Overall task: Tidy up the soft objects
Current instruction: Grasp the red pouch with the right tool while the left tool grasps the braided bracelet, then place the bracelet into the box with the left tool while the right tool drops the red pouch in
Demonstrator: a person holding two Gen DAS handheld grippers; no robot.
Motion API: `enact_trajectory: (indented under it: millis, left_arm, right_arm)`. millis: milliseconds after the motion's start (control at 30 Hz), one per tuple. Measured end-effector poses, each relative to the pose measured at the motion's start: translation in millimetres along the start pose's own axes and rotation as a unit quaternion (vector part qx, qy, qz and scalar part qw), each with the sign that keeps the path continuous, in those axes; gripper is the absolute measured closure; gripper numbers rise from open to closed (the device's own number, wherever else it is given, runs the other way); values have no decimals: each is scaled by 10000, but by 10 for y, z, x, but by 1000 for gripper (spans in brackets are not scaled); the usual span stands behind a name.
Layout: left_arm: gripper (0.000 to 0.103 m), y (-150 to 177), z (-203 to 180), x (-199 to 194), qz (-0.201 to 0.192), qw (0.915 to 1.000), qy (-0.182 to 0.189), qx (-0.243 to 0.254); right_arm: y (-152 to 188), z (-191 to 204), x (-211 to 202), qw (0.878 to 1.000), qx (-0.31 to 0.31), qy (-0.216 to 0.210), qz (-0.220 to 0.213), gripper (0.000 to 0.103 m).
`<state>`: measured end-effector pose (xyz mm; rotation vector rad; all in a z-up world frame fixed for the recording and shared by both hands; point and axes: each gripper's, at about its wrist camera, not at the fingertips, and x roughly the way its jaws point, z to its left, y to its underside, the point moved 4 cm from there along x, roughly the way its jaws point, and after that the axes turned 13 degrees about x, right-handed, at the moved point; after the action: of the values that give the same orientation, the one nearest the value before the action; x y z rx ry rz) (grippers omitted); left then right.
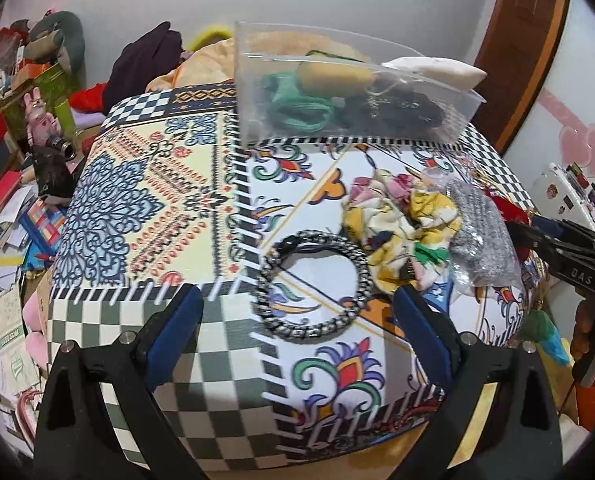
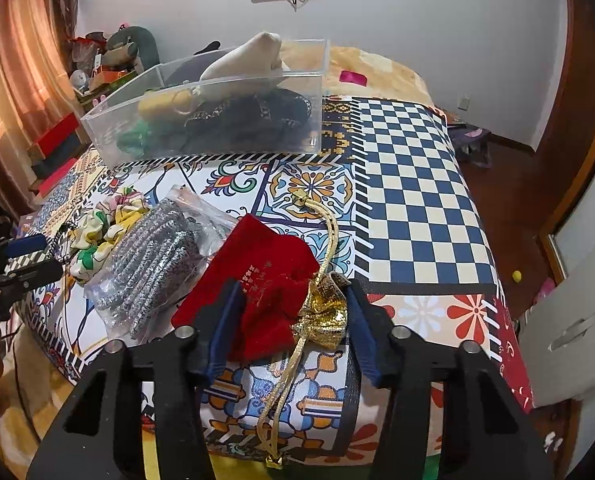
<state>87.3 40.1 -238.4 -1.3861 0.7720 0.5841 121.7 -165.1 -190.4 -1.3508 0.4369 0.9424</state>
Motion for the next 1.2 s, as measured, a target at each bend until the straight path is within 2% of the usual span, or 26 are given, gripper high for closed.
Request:
enact_trajectory:
  millis: [133,200,233,300,400,467,600,867,1200]
  left_arm:
    - [14,4,-49,22,35,9995,-245,207]
    - [27,4,-27,8,-6,9994,-294,204]
    - [30,4,-11,0,-22,9994,-301,191]
    - [49,6,37,-17,-51,9992,-349,176]
    - [64,11,117,-38,-72,9992,-376,128]
    - [72,12,161,-46,-67,9992,-388,74]
    - [80,-1,209,-96,-154,9992,-369,10]
    - [81,-231,222,-326,-558,9977,-393,7]
    - [80,-764,128,-643,-1264,9907,-409,285]
  right_arm:
    - [-6,25,-9,9998,51,-200,23,70]
    - [-22,44,-37,9997,60,-241,-39,75]
    - [-39,53,-59,9996,67,-268,-76,75]
    - [-71,60,-99,9993,101,-329,-134,76]
    - [-119,68,-169,9990,105,-347,-249,77]
    - [-146,72,-214,9988,114,-361,-326,77]
    - [-243,82,-320,9977,151,-394,-529,77]
    - [-494,211,-520,9937,58,-532,-981,77]
    - [-781,455,-626,9871,-199,-705,-1420,77]
